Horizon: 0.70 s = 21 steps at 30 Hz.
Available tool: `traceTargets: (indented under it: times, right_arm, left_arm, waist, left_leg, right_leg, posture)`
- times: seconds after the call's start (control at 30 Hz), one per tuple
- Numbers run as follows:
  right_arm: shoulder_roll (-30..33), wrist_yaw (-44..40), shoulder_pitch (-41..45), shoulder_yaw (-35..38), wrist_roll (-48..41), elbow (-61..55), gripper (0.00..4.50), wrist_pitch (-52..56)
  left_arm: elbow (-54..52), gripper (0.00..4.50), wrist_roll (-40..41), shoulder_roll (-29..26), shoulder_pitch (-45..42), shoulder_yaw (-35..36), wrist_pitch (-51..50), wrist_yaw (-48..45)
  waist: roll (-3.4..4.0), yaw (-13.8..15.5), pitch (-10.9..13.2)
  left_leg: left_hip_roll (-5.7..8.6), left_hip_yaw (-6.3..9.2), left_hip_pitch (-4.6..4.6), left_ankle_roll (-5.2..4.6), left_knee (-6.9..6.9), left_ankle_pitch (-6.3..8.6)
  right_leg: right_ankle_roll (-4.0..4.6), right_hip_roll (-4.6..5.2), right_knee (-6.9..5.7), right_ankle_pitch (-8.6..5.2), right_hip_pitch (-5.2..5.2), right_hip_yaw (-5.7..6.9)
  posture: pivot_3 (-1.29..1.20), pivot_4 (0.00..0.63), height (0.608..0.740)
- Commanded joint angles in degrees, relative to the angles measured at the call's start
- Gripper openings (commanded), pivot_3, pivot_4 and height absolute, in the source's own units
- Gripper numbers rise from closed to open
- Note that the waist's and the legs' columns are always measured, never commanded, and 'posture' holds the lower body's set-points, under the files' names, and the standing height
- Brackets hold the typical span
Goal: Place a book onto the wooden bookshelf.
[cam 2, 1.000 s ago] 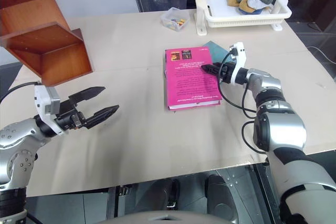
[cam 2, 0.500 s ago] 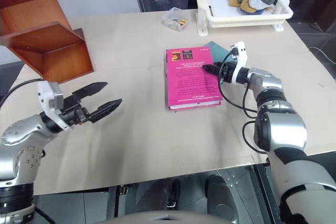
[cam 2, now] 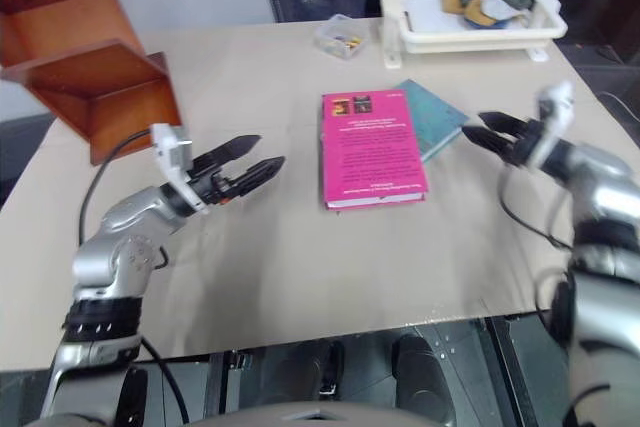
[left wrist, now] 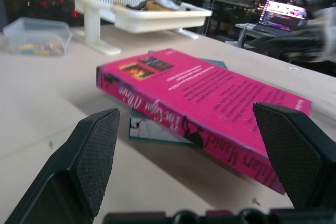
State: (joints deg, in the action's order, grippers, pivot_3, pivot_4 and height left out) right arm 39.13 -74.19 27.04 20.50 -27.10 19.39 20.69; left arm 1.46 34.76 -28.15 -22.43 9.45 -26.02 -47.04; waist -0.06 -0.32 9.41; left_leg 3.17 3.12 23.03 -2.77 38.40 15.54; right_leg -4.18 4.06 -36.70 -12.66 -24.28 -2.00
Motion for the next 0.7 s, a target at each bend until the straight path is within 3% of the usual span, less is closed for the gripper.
traceTargets:
  times: [0.03,0.13,0.3,0.7]
  right_arm:
    - [4.06,-2.65,-14.48,6.66,-10.72,-20.88,3.18,8.7]
    - [5.78,-0.55,-25.37,10.99,-14.88,-32.08,3.18,12.69]
    - [6.52,4.0,-31.42,14.73,-18.6,-40.52,3.18,14.38]
    - [10.76,6.57,-30.16,12.84,-19.58,-43.74,3.18,12.53]
  left_arm:
    - [3.89,4.47,1.46,2.98,-5.03,-1.13,-3.73,1.01]
    - [7.97,4.47,2.72,5.89,-8.93,-2.34,-8.47,0.86]
    - [14.34,4.47,3.66,8.33,-13.97,-3.02,-14.61,-0.54]
    - [35.37,4.47,2.51,10.41,-26.11,-0.07,-19.74,-1.02]
  waist:
    - [-0.04,-0.1,0.03]
    - [-0.05,0.07,0.04]
    - [-0.09,-0.53,0.04]
    - [-0.24,-0.07,0.13]
  left_leg:
    - [0.04,-0.05,0.02,-0.01,0.01,0.01]
    - [0.19,-0.2,-0.14,-0.12,0.17,0.06]
    - [-0.03,-0.25,-0.77,-0.3,0.24,0.17]
    - [0.04,-0.11,-0.5,-0.06,0.38,0.02]
  right_leg:
    - [0.0,0.03,-0.03,0.0,0.04,0.01]
    - [-0.06,0.13,-0.08,0.04,0.14,-0.19]
    - [-0.11,-0.03,-0.15,0.07,0.66,-0.24]
    - [-0.11,-0.05,-0.11,0.07,0.55,-0.06]
  posture:
    - [0.0,0.15,0.74]
    - [0.0,0.15,0.74]
    - [0.0,0.15,0.74]
    - [0.0,0.15,0.74]
